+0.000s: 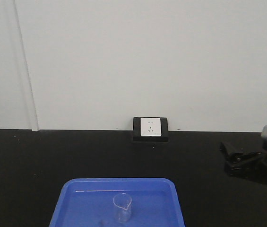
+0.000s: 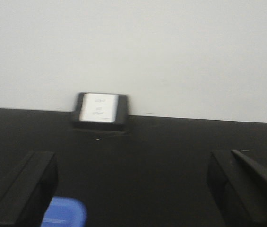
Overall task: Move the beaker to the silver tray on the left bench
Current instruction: 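Move the right gripper down around the clear glass beaker in the blue tray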
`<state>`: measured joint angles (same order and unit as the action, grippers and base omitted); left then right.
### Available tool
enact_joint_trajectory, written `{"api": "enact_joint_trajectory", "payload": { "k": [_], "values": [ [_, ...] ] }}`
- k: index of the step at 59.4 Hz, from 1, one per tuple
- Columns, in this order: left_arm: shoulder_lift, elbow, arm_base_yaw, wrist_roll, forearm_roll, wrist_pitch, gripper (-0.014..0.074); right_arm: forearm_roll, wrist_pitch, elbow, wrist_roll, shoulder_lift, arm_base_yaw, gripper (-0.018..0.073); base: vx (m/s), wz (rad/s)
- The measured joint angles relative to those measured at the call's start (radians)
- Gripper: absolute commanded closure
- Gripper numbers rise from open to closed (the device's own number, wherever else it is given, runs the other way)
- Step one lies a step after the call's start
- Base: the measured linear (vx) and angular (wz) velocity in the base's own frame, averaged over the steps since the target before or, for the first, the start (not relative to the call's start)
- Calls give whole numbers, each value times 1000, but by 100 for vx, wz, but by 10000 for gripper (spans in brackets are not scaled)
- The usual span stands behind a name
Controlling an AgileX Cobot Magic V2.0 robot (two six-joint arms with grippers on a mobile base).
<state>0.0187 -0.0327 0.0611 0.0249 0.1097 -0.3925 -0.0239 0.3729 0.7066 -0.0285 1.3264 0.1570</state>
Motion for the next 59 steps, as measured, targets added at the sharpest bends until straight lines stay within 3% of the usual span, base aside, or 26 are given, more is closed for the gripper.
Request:
{"api": "enact_joint_trajectory", "payload": {
  "k": [15, 28, 43, 59],
  "values": [
    [0, 0, 0, 0, 0, 0, 595, 178, 59, 1, -117, 248, 231, -48, 0, 0],
    [0, 0, 0, 0, 0, 0, 595, 202, 168, 1, -132, 451, 347, -41, 0, 0],
    [0, 0, 0, 0, 0, 0, 595, 205, 432, 20, -152, 631, 363, -41, 0, 0],
    [0, 0, 0, 0, 0, 0, 595, 250, 473, 159, -181, 777, 363, -41, 0, 0]
  ]
}}
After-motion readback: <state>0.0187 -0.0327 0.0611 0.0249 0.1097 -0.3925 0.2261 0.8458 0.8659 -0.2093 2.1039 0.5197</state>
